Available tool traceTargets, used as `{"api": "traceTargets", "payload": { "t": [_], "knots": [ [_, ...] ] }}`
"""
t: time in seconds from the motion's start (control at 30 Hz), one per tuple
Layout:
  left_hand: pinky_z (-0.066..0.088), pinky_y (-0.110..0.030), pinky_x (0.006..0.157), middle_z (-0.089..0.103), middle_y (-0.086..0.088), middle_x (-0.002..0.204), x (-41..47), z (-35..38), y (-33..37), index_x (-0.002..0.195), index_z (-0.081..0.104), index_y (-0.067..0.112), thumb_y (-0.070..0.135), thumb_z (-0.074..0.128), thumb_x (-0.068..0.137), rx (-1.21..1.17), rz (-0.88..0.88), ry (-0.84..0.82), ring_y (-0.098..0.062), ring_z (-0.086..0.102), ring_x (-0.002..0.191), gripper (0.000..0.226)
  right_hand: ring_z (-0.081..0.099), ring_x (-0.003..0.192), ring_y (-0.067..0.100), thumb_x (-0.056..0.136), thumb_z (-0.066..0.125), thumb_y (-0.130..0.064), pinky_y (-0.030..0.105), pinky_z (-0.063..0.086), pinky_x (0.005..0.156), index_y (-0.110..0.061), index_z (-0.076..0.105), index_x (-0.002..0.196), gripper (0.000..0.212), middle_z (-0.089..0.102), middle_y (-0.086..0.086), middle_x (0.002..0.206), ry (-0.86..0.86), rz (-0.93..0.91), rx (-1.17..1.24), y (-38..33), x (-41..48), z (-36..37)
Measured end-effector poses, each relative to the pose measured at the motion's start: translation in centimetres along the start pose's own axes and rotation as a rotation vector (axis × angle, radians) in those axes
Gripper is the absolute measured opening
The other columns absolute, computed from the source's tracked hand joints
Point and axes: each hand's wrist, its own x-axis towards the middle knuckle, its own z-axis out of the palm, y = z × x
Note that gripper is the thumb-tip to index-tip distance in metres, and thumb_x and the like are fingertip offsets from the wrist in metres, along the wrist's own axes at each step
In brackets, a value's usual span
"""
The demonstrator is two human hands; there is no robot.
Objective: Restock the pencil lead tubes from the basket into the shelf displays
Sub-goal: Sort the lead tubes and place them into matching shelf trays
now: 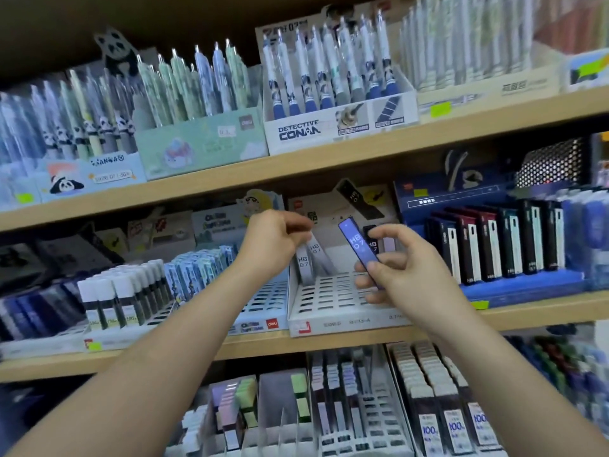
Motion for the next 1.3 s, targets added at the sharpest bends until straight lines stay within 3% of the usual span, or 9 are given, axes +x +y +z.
{"api": "traceTargets", "payload": {
  "t": [0.17, 0.27, 0.37, 0.57, 0.8, 0.97, 1.07, 1.2, 1.3],
  "knots": [
    [0.032, -0.006, 0.087, 0.07, 0.0, 0.115, 0.9, 0.7, -0.1, 0.111, 0.073, 0.016, 0.016, 0.066, 0.091, 0.085, 0.038, -0.063, -0.013, 0.06, 0.112, 0.022, 0.071, 0.085, 0.017, 0.098, 0.052, -0.001, 0.029, 0.061, 0.067, -0.012, 0.053, 0.132, 0.036, 0.063, 0.006, 0.107, 0.009, 0.078, -0.072, -0.1, 2.0, 0.8],
    [0.04, -0.018, 0.096, 0.069, -0.001, 0.119, 1.7, 0.6, 0.1, 0.112, 0.072, 0.017, 0.016, 0.063, 0.092, 0.115, 0.037, -0.116, -0.016, 0.059, 0.115, 0.022, 0.071, 0.086, 0.017, 0.098, 0.052, -0.003, 0.029, 0.061, 0.065, -0.012, 0.053, 0.129, 0.033, 0.058, 0.008, 0.116, 0.037, 0.111, -0.076, -0.2, 2.9, 0.9],
    [0.041, -0.018, 0.092, 0.067, 0.001, 0.12, 2.4, 0.7, 0.1, 0.112, 0.072, 0.018, 0.015, 0.061, 0.094, 0.085, 0.007, -0.156, -0.015, 0.058, 0.114, 0.022, 0.07, 0.087, 0.02, 0.096, 0.058, -0.006, 0.03, 0.061, 0.061, -0.014, 0.058, 0.12, 0.025, 0.063, 0.006, 0.105, 0.037, 0.111, -0.128, 0.2, 3.2, 1.0],
    [0.039, -0.011, 0.071, 0.067, 0.002, 0.115, 2.9, 1.4, -0.1, 0.108, 0.073, 0.019, 0.017, 0.063, 0.093, -0.041, -0.058, -0.125, -0.011, 0.058, 0.096, 0.018, 0.072, 0.084, 0.028, 0.088, 0.07, -0.012, 0.051, 0.059, 0.079, -0.018, 0.067, 0.097, 0.012, 0.074, 0.006, 0.083, 0.044, 0.071, -0.263, 1.0, 3.6, 1.0],
    [0.035, -0.015, 0.087, 0.067, 0.006, 0.116, 2.6, 1.6, -0.2, 0.106, 0.074, 0.022, 0.021, 0.065, 0.091, -0.065, -0.064, -0.142, -0.009, 0.056, 0.111, 0.017, 0.071, 0.085, 0.025, 0.089, 0.069, -0.013, 0.05, 0.059, 0.08, -0.023, 0.065, 0.083, 0.012, 0.074, 0.005, 0.084, 0.04, 0.049, -0.321, 1.3, 4.1, 0.7],
    [0.033, -0.013, 0.087, 0.064, 0.005, 0.124, 2.5, 1.6, -0.3, 0.112, 0.072, 0.022, 0.022, 0.06, 0.095, 0.024, -0.06, -0.136, -0.012, 0.054, 0.117, 0.021, 0.067, 0.072, 0.019, 0.093, 0.063, -0.011, 0.04, 0.06, 0.071, -0.023, 0.063, 0.086, 0.014, 0.07, 0.007, 0.087, -0.006, 0.08, -0.35, 1.2, 4.1, 0.7],
    [0.039, -0.017, 0.088, 0.064, 0.005, 0.123, 2.7, 1.9, -0.3, 0.115, 0.071, 0.022, 0.024, 0.055, 0.097, 0.101, -0.027, -0.159, -0.015, 0.057, 0.114, 0.024, 0.058, 0.063, 0.014, 0.095, 0.059, -0.007, 0.028, 0.052, 0.059, -0.016, 0.065, 0.097, 0.011, 0.066, 0.006, 0.085, -0.04, 0.121, -0.303, 0.9, 4.2, 0.6],
    [0.05, -0.034, 0.088, 0.067, 0.0, 0.112, 2.1, 2.8, -0.9, 0.102, 0.074, 0.019, 0.027, 0.05, 0.095, 0.162, 0.082, -0.209, -0.019, 0.06, 0.101, 0.026, 0.063, 0.076, 0.017, 0.094, 0.06, -0.002, 0.024, 0.052, 0.059, -0.014, 0.063, 0.119, 0.028, 0.067, 0.011, 0.101, -0.051, 0.169, -0.223, 0.8, 4.3, 0.6],
    [0.046, -0.036, 0.094, 0.06, -0.001, 0.124, 1.9, 3.1, -1.8, 0.114, 0.07, 0.023, 0.029, 0.048, 0.097, 0.221, 0.156, -0.183, -0.022, 0.052, 0.114, 0.028, 0.068, 0.089, 0.021, 0.093, 0.061, -0.001, 0.027, 0.057, 0.068, -0.01, 0.061, 0.125, 0.033, 0.07, 0.011, 0.105, -0.035, 0.165, -0.176, 0.9, 4.4, 0.6]
  ]
}}
